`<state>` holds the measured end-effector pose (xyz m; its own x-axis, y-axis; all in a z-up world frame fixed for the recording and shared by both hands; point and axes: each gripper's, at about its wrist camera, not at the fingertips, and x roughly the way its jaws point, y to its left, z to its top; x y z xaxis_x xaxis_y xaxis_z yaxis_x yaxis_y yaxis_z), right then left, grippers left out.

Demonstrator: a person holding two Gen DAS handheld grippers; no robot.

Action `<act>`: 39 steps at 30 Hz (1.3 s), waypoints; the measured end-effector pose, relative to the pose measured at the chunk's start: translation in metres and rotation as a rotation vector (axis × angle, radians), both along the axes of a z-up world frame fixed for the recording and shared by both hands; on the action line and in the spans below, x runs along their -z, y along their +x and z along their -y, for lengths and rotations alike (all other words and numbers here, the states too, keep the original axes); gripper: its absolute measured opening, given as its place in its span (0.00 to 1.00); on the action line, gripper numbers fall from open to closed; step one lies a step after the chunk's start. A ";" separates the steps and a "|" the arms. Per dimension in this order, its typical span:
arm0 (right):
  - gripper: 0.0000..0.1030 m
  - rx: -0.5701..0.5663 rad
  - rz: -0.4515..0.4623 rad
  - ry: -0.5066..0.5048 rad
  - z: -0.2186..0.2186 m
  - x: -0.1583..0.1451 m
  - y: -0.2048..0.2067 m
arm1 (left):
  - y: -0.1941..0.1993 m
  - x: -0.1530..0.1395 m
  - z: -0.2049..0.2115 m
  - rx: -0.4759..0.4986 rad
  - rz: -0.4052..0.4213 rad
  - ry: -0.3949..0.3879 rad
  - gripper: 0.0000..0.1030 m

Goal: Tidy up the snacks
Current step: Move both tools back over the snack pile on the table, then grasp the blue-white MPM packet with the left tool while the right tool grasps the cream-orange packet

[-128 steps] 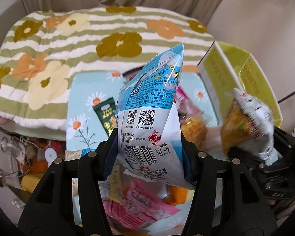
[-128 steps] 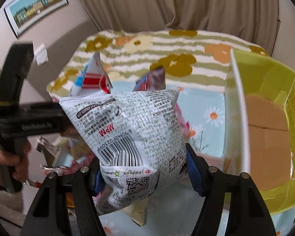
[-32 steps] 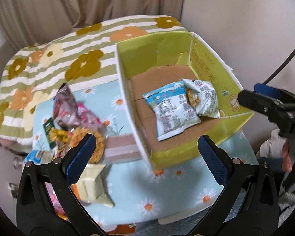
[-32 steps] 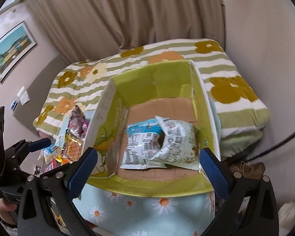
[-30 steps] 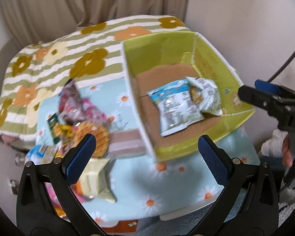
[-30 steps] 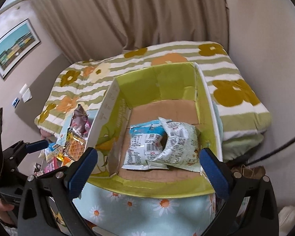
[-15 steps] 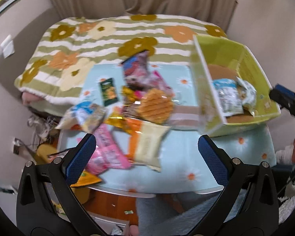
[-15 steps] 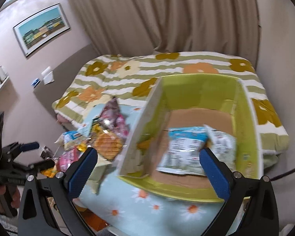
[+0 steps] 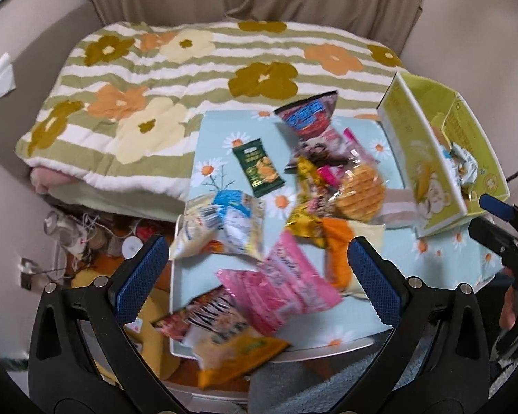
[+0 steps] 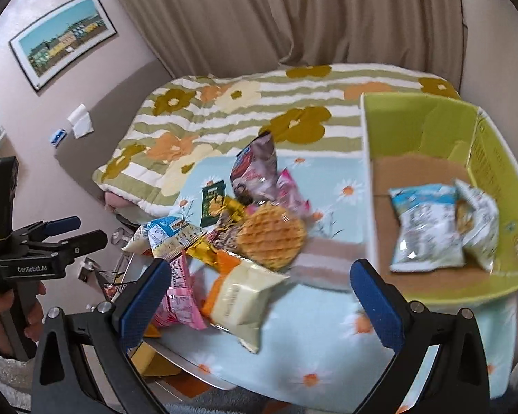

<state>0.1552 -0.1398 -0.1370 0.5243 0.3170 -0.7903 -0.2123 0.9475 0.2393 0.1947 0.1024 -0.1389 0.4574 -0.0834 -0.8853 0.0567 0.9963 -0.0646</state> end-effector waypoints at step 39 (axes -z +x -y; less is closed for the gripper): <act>1.00 0.199 -0.377 0.043 -0.050 0.140 0.041 | 0.092 0.164 -0.020 0.131 -0.275 0.029 0.85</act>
